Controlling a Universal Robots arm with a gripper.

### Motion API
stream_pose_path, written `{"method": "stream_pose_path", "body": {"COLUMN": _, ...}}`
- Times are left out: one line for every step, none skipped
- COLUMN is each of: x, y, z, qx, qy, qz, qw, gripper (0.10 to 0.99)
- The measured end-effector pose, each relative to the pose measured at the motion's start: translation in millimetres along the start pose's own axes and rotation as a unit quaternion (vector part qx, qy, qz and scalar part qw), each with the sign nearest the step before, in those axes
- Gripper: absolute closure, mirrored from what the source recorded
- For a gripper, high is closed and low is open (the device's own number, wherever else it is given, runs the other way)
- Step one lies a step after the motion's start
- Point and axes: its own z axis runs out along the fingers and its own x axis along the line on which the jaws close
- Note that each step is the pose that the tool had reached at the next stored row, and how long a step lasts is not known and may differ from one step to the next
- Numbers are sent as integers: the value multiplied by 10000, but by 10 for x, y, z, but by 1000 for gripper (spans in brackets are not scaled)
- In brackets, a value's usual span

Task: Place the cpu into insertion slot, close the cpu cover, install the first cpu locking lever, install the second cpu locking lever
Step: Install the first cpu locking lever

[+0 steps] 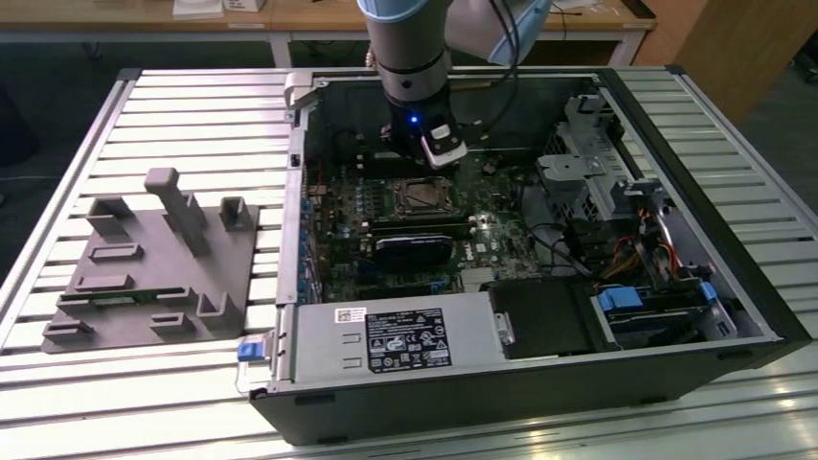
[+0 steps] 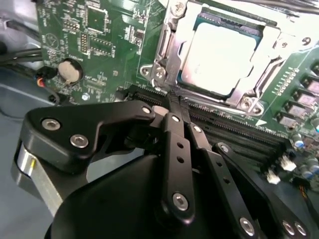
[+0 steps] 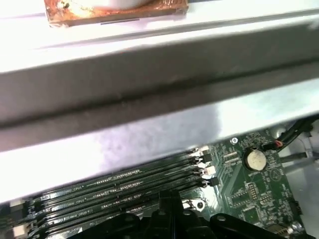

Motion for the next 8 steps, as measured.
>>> {"method": "stream_pose_path", "body": {"x": -4, "y": 5, "z": -23, "qx": -1, "qy": 0, "qz": 0, "qw": 10000, "gripper": 980}}
{"method": "stream_pose_path", "body": {"x": -8, "y": 10, "z": -46, "qx": 0, "qy": 0, "qz": 0, "qw": 10000, "gripper": 980}}
{"method": "stream_pose_path", "body": {"x": -12, "y": 15, "z": -66, "qx": 0, "qy": 0, "qz": 0, "qw": 10000, "gripper": 980}}
{"method": "stream_pose_path", "body": {"x": -14, "y": 19, "z": -84, "qx": 0, "qy": 0, "qz": 0, "qw": 10000, "gripper": 980}}
{"method": "stream_pose_path", "body": {"x": -17, "y": 22, "z": -98, "qx": 0, "qy": 0, "qz": 0, "qw": 10000, "gripper": 980}}
{"method": "stream_pose_path", "body": {"x": -18, "y": 24, "z": -106, "qx": 0, "qy": 1, "qz": 0, "qw": 10000, "gripper": 980}}
{"method": "stream_pose_path", "body": {"x": -18, "y": 24, "z": -106, "qx": 0, "qy": 0, "qz": 0, "qw": 10000, "gripper": 980}}
{"method": "stream_pose_path", "body": {"x": -18, "y": 24, "z": -106, "qx": -1, "qy": 0, "qz": 0, "qw": 10000, "gripper": 980}}
